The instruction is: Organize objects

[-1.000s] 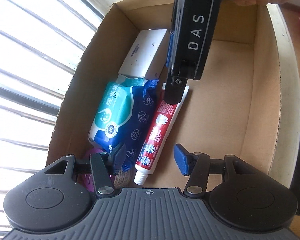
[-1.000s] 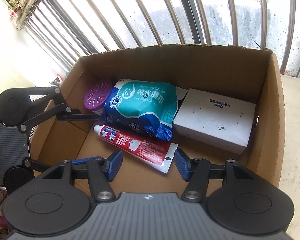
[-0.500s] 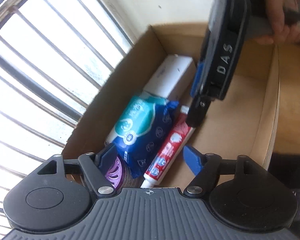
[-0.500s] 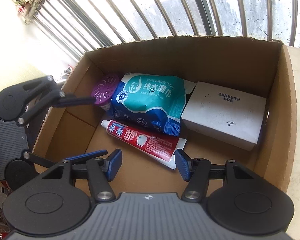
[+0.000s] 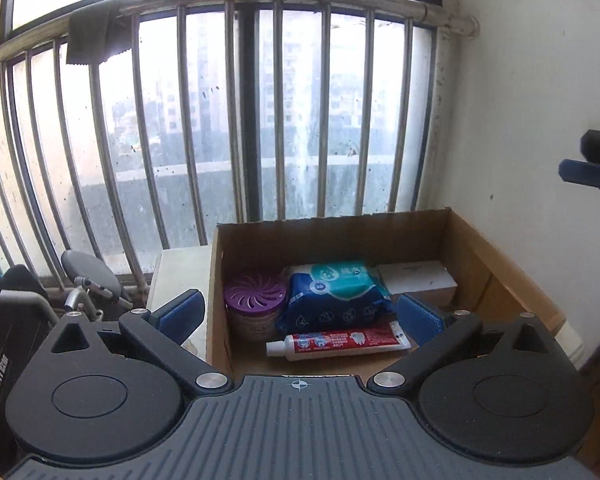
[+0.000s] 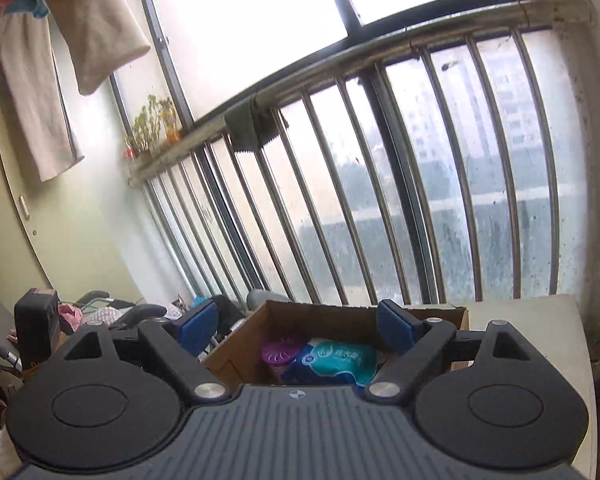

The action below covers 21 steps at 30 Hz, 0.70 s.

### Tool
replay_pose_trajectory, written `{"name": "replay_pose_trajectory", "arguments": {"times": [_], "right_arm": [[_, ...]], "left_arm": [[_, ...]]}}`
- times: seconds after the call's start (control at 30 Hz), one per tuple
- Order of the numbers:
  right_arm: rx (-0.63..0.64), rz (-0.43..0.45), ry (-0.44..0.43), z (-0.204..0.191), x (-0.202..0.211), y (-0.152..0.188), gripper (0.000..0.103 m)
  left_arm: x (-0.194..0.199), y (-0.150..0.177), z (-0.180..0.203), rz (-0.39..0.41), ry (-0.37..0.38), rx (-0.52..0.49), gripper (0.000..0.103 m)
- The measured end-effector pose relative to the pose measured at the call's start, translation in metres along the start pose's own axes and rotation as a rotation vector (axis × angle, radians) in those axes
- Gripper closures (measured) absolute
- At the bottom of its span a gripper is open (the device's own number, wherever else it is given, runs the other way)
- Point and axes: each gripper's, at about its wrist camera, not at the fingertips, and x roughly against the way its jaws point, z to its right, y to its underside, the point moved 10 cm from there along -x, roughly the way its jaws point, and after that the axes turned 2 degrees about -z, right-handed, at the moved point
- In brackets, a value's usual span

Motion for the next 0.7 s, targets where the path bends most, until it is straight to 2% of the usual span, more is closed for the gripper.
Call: {"name": "replay_pose_trajectory", "arguments": {"times": [0.07,0.13,0.27,0.37,0.47,0.6,0.7], "right_arm": [[-0.003,0.065,0.04,-0.002,0.019,0.011,0.009],[-0.008,0.104,0.098,-0.004,0.028,0.03,0.009],[-0.061,0.122,0.192,-0.001,0.049,0.07,0.009],[-0.135,0.144,0.222,0.01,0.057,0.084,0.009],[-0.108,0.131,0.284,0.015,0.058,0.09,0.009],[-0.083,0.074,0.297,0.012,0.047,0.111,0.009],[-0.047,0.022,0.321,0.004,0.037,0.127,0.009]], "left_arm": [[-0.003,0.012,0.005,0.012,-0.025,0.019,0.0],[0.004,0.019,0.013,0.059,-0.045,0.013,0.0],[0.025,0.037,0.032,0.129,-0.145,-0.054,0.0],[0.033,0.052,0.029,0.116,-0.126,0.046,0.0],[0.034,0.064,0.02,0.107,-0.104,0.122,0.0],[0.029,0.072,0.016,0.09,-0.173,0.09,0.0],[0.033,0.076,0.017,0.093,-0.177,0.064,0.0]]}}
